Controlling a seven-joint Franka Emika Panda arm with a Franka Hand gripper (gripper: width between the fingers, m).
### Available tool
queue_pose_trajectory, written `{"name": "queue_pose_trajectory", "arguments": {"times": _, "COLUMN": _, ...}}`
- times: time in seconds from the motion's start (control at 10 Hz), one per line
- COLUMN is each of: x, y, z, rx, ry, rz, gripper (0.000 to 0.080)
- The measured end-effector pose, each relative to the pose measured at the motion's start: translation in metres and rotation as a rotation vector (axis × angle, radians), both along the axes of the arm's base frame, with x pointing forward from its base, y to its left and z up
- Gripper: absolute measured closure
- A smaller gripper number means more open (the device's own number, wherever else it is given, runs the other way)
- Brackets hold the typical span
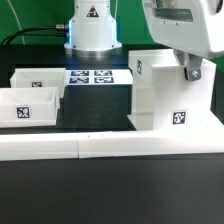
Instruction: Assemble drawer
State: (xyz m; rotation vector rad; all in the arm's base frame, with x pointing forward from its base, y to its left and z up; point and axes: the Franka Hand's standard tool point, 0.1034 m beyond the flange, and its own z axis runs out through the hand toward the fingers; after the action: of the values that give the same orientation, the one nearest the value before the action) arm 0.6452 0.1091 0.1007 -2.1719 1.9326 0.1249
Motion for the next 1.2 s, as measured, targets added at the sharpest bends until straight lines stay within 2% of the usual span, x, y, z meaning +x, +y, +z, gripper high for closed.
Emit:
{"name": "queue_pose_trajectory", "arguments": {"times": 0.1, "x": 0.0044, "y": -0.0004, "z": 0.0001, "rx": 0.003, "ry": 0.007, "rz": -0.013, "gripper": 0.0758}}
{"name": "queue_pose_trajectory", "arguments": {"times": 0.4, "x": 0.0031, "y": -0.0005, "z": 0.0, "rx": 0.006, "ry": 0.023, "rz": 0.002, "gripper": 0.0758}}
{"name": "queue_pose_trajectory", "arguments": {"times": 0.5, "x": 0.003, "y": -0.0001, "z": -0.0002, "rx": 0.006, "ry": 0.022, "rz": 0.002, "gripper": 0.068}}
{"name": "queue_pose_trajectory", "arguments": {"times": 0.6, "x": 0.0029, "y": 0.0003, "z": -0.0002, "rx": 0.006, "ry": 0.022, "rz": 0.003, "gripper": 0.068}}
{"name": "queue_pose_trajectory", "arguments": {"times": 0.7, "x": 0.0028, "y": 0.0006, "z": -0.0003, "rx": 0.006, "ry": 0.022, "rz": 0.005, "gripper": 0.0497}}
{"name": "queue_pose_trajectory", "arguments": {"times": 0.8, "x": 0.0027, "y": 0.0008, "z": -0.0003, "rx": 0.006, "ry": 0.022, "rz": 0.006, "gripper": 0.0497}}
{"name": "queue_pose_trajectory", "arguments": {"times": 0.9, "x": 0.0026, "y": 0.001, "z": -0.0003, "rx": 0.005, "ry": 0.022, "rz": 0.008, "gripper": 0.0314}}
{"name": "queue_pose_trajectory", "arguments": {"times": 1.0, "x": 0.0026, "y": 0.0012, "z": -0.0004, "rx": 0.005, "ry": 0.021, "rz": 0.01, "gripper": 0.0205}}
{"name": "queue_pose_trajectory", "arguments": {"times": 1.1, "x": 0.0026, "y": 0.0014, "z": -0.0004, "rx": 0.005, "ry": 0.021, "rz": 0.012, "gripper": 0.0205}}
{"name": "queue_pose_trajectory", "arguments": {"times": 1.2, "x": 0.0025, "y": 0.0015, "z": -0.0004, "rx": 0.005, "ry": 0.02, "rz": 0.014, "gripper": 0.0159}}
